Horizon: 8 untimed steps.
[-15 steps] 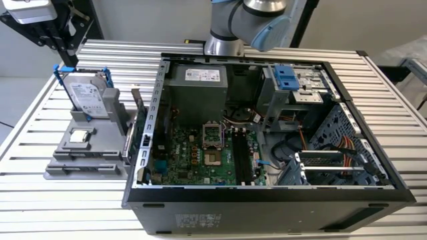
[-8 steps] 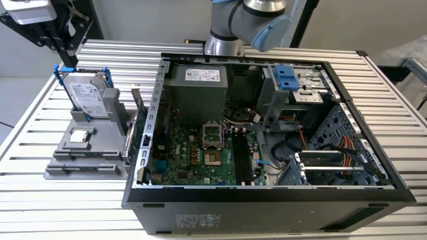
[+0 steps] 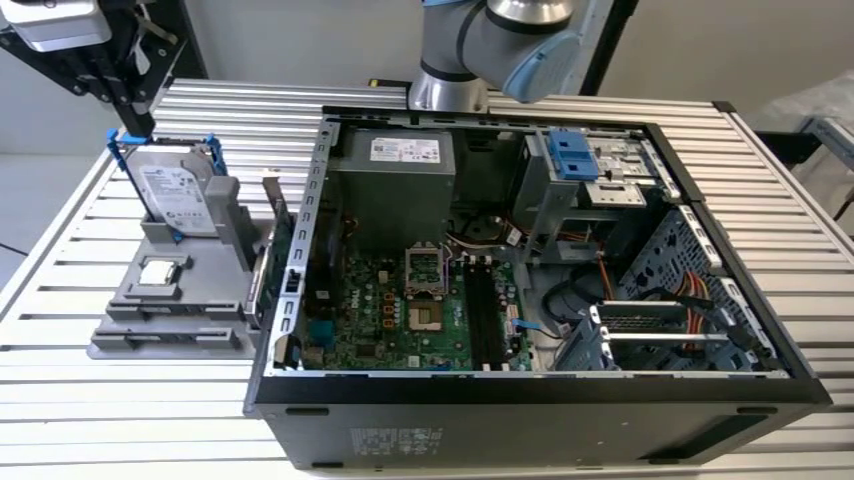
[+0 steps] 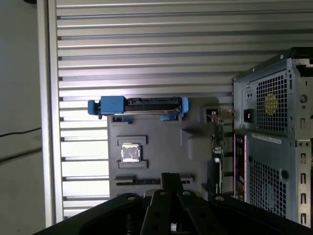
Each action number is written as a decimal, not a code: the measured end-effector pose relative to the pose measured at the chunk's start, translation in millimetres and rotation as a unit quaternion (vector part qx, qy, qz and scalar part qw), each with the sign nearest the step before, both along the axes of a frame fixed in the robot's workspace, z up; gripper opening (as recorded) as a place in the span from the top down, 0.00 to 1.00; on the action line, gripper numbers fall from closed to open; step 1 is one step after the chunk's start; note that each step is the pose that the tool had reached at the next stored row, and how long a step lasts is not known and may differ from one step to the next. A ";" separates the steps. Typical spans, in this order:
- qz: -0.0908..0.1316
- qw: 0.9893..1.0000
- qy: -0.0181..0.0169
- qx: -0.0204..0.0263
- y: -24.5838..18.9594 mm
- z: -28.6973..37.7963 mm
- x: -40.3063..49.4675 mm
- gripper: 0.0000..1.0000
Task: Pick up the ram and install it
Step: 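Reach for the ram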
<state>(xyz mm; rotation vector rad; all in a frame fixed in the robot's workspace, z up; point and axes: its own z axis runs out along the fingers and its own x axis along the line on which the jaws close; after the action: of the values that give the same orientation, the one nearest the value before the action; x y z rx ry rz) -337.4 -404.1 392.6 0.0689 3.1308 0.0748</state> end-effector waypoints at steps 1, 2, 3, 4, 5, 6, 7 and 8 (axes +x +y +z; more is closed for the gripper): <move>0.000 1.000 0.000 0.000 -0.9 0.0 0.0 1.00; 0.000 1.000 0.000 0.000 -2.1 0.0 0.0 1.00; 0.000 1.000 0.000 0.000 -2.9 0.0 0.0 1.00; 0.000 1.000 0.000 0.000 -3.4 0.0 0.0 1.00; 0.000 1.000 0.000 0.000 -3.9 0.0 0.0 1.00; 0.000 1.000 0.000 0.000 -4.4 0.0 0.0 1.00; 0.000 1.000 0.000 0.000 -4.8 0.0 0.0 1.00; 0.000 1.000 0.000 0.000 -5.2 0.0 0.0 1.00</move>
<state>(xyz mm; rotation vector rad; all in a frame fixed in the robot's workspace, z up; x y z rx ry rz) -337.4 -409.3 392.6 0.0690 3.1308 0.0749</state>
